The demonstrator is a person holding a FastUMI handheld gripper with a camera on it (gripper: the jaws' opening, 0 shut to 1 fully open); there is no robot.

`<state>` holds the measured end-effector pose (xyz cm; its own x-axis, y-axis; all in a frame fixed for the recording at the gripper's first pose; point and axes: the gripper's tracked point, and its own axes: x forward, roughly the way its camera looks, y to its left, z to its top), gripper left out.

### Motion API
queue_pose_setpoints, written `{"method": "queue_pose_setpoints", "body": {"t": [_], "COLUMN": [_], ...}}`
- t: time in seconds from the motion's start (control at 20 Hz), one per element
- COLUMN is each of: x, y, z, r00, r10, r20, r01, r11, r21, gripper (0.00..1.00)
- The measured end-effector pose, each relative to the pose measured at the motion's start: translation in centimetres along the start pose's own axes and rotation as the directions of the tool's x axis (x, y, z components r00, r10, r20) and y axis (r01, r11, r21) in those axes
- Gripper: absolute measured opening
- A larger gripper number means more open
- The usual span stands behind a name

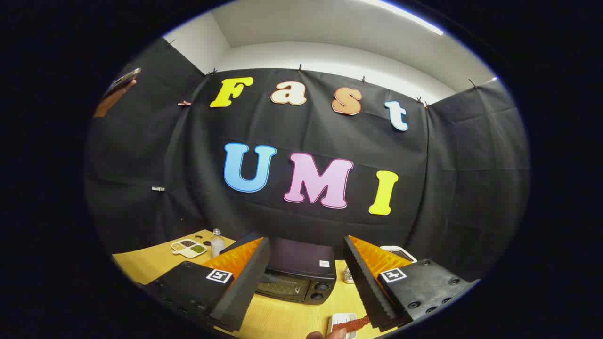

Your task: Open the toaster oven, put the food inside, and close the toaster oven door.

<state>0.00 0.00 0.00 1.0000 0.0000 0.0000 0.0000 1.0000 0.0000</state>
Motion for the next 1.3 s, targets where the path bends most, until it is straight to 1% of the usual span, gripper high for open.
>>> {"method": "queue_pose_setpoints", "body": {"t": [0.15,0.4,1.3], "x": [0.0,0.0,1.4], "y": [-0.2,-0.3,0.9], "z": [0.0,0.0,0.4], "r00": [1.0,1.0,1.0], "r10": [-0.012,-0.018,0.008], "r20": [-0.004,-0.003,-0.018], "r01": [0.012,0.018,-0.008], "r11": [1.0,1.0,1.0], "r21": [0.015,-0.001,0.007], "gripper": [0.97,0.97,0.97]}}
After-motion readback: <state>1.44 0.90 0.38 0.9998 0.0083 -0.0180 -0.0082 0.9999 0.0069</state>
